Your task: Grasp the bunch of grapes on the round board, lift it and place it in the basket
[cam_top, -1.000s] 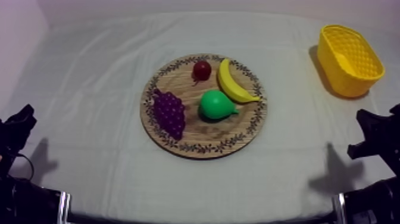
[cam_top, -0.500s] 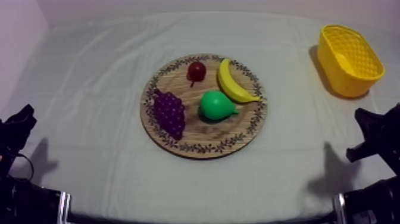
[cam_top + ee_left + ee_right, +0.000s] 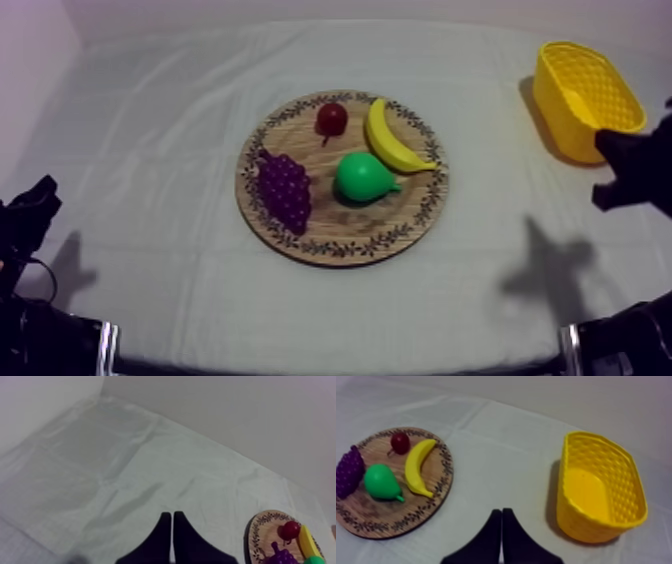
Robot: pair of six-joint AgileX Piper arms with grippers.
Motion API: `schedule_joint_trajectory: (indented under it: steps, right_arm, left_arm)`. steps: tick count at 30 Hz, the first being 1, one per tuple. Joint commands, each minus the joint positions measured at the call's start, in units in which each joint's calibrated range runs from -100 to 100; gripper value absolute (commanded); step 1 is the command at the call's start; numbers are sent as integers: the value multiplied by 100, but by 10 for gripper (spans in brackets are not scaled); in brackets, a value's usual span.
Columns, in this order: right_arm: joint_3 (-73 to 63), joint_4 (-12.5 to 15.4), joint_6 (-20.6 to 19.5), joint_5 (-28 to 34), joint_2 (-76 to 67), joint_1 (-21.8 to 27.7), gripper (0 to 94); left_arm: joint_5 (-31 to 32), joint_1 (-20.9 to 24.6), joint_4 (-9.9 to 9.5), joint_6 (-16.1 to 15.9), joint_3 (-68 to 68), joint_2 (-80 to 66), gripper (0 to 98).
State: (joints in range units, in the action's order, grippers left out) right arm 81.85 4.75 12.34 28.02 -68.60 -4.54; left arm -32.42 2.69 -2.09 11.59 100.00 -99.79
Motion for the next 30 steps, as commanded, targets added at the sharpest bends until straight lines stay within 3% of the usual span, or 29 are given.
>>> schedule_joint_trajectory:
  steps: [1,8,16,24,30]
  right_arm:
    - [-1154,93,-28,344,765,-70,3]
    - [-3559,449,-93,2037,2090,-277,3]
    - [-5910,307,-647,3837,3509,-1007,3]
    - [-7119,33,-1249,4665,4507,-1909,3]
    - [-7722,-20,-1585,5072,5141,-2376,3]
  left_arm:
    - [1,3,-4,1,0,5,1]
    - [1,3,-4,0,0,5,1]
    - [1,3,-4,1,0,5,1]
    - [1,3,-4,1,0,5,1]
    - [1,3,-4,1,0,5,1]
